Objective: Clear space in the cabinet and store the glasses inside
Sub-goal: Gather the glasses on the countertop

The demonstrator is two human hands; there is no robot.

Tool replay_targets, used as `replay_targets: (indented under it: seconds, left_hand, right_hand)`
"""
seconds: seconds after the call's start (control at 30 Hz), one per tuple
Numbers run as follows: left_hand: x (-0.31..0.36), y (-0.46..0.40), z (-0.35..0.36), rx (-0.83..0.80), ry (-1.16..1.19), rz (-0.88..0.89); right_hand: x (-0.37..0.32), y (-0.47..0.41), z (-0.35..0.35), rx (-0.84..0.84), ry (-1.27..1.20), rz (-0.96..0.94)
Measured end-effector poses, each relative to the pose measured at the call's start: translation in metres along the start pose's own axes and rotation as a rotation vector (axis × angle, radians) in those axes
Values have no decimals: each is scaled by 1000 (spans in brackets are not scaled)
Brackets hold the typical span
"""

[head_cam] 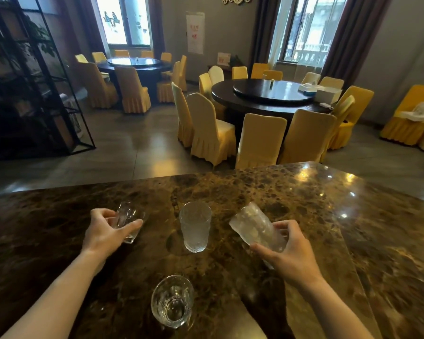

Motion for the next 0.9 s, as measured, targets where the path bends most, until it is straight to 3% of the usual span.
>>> replay_targets:
  seconds: [0.07,0.17,0.37,0.9]
  left_hand:
    - [4,7,13,-54,190,42]
    - [14,23,38,-131,267,150]
    - [11,36,74,-130,156,237]
    - [-22,20,77,-18,-124,320]
  right_hand:
    - [11,7,18,22,-198,60]
    - [22,19,44,13,-319,39]
    - [31,42,62,25,-258,-31]
    - [36,53,68,13,-197,1]
Point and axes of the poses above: each hand's wrist, its own y-axis away from the middle knuckle, its own z-axis out of the palm, x = y × z, the point moved 3 cm from there along -y, towards the middle knuckle, and after that the axes turned 4 degrees about -y, right-handed, at the moved point
